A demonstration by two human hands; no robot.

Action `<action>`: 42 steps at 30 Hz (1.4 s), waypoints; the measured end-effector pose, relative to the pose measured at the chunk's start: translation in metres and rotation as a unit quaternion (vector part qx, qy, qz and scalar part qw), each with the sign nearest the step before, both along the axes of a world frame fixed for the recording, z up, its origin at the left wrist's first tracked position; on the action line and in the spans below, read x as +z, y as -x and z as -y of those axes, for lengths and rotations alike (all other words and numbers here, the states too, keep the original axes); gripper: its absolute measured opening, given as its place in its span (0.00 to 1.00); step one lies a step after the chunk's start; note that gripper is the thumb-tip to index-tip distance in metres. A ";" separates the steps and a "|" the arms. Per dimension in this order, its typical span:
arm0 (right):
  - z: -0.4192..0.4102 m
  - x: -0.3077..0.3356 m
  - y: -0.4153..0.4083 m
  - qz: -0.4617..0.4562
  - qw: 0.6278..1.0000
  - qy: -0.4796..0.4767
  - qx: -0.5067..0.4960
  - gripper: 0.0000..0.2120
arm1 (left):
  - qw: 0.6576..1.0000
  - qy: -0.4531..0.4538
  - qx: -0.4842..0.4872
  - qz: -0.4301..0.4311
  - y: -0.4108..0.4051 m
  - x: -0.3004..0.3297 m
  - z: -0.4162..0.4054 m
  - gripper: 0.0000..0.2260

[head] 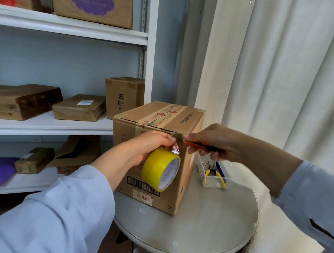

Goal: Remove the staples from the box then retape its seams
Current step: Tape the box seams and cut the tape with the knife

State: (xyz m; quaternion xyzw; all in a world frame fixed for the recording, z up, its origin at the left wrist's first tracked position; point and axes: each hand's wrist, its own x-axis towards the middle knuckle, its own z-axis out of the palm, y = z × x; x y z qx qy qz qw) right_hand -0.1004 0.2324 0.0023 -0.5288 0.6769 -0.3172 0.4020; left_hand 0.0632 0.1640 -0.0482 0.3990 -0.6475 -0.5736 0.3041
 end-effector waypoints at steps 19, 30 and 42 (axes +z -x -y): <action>0.041 -0.011 -0.001 -0.088 0.963 0.247 0.058 0.09 | 0.991 0.089 0.075 0.073 -0.009 -0.025 -0.014 0.19; 0.058 -0.026 -0.014 -0.119 0.956 0.266 0.037 0.13 | 0.847 0.464 0.114 0.232 -0.013 -0.004 -0.021 0.12; 0.093 -0.029 -0.015 -0.115 0.960 0.255 -0.016 0.17 | 0.799 0.522 0.100 0.283 0.010 -0.023 0.017 0.12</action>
